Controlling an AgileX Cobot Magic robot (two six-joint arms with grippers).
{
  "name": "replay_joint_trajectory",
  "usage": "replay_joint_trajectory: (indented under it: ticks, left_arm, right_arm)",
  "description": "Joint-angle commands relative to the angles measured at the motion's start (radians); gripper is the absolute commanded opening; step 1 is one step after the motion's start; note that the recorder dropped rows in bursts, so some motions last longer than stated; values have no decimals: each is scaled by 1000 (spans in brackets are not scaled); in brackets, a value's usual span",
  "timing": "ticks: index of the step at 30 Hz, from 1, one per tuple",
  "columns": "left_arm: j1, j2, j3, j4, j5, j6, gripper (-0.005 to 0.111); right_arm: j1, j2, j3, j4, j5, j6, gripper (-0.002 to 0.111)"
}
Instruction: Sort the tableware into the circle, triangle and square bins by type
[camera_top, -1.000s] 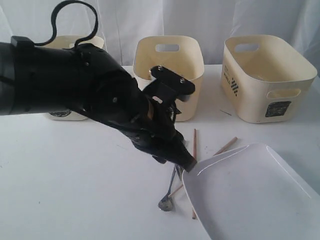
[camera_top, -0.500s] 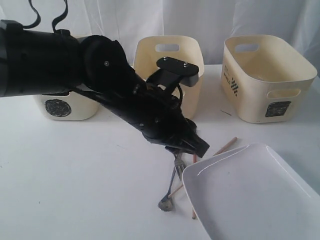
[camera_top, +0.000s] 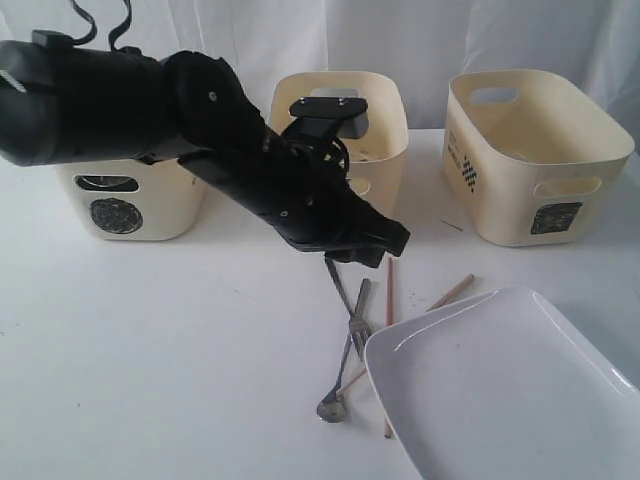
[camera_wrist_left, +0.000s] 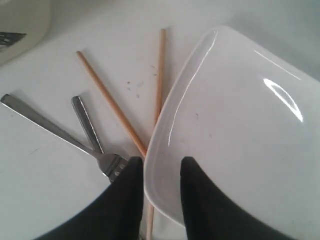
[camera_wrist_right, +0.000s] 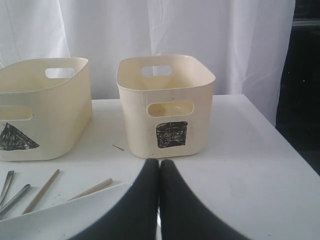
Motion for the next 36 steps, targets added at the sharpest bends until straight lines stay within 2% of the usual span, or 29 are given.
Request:
replay_joint_trajectory:
  ticks: [1, 6, 12, 22, 36]
  left_arm:
    - [12, 57, -63, -38, 67, 27, 41]
    - [38, 141, -144, -38, 144, 14, 52]
    - [75, 221, -222, -32, 199, 2, 52]
    - [120, 291, -262, 13, 215, -30, 52]
    - [122, 361, -329, 22, 261, -26, 52]
  right_arm:
    - [2, -7, 7, -3, -7, -7, 0]
    - [2, -7, 7, -3, -7, -7, 0]
    - [2, -7, 7, -3, -7, -7, 0]
    - [2, -7, 7, -3, -7, -7, 0]
    - [2, -7, 7, -3, -7, -7, 0]
